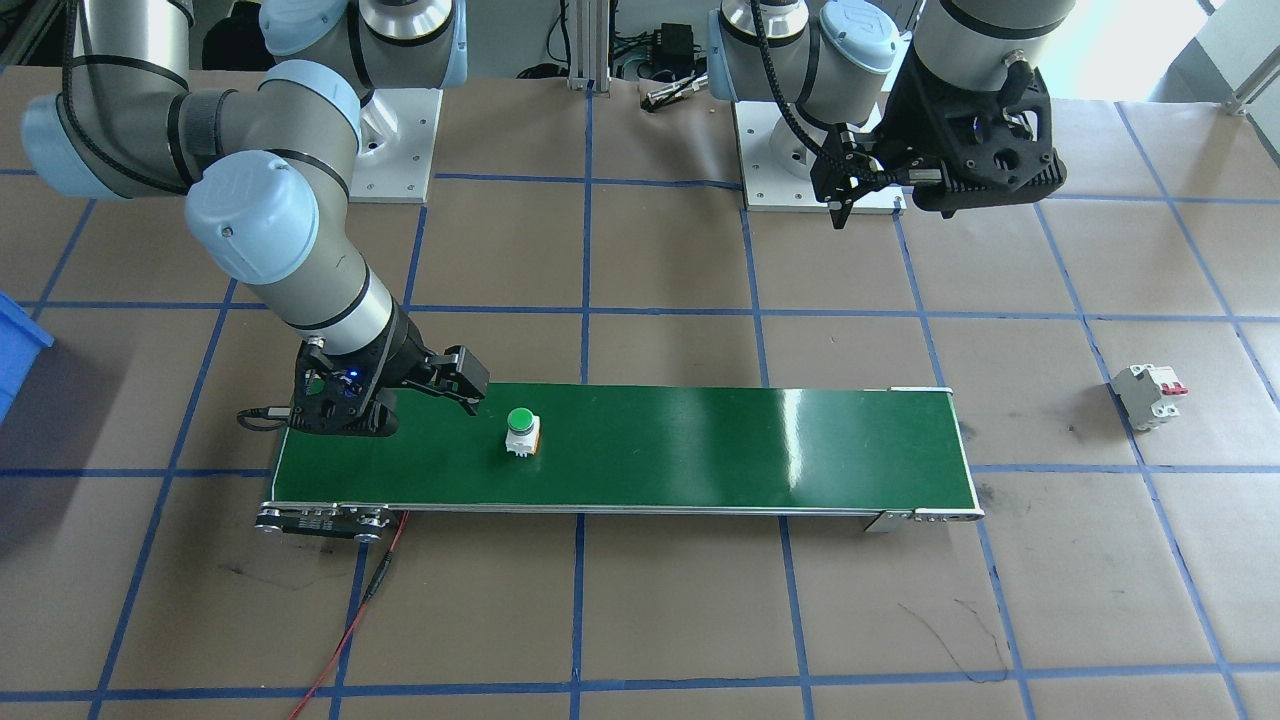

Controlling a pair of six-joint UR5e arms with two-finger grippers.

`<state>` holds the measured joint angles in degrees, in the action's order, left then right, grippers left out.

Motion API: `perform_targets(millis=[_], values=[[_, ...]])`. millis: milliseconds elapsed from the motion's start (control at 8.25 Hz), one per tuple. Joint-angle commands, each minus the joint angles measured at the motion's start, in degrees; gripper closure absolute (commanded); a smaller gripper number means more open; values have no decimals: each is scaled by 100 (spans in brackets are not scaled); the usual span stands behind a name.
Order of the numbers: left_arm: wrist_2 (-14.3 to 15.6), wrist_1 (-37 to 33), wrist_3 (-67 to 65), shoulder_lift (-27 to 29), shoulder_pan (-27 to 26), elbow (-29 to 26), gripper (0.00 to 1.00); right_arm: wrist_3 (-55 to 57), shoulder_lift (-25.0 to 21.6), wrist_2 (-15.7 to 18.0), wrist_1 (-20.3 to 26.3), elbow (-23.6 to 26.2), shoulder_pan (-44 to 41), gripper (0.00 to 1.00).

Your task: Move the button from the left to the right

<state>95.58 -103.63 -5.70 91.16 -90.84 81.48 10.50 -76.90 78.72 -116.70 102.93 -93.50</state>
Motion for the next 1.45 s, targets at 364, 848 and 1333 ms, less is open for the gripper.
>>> perform_targets(millis=[364, 848, 1333], values=[[49, 9, -45, -46, -21, -36, 0, -326, 473, 19, -301, -19, -19, 9], [57, 9, -45, -46, -12, -36, 0, -1012, 509, 811, 86, -28, 331, 100], [66, 9, -45, -64, -21, -36, 0, -4554, -16, 1083, 1260, -747, 1998, 100]])
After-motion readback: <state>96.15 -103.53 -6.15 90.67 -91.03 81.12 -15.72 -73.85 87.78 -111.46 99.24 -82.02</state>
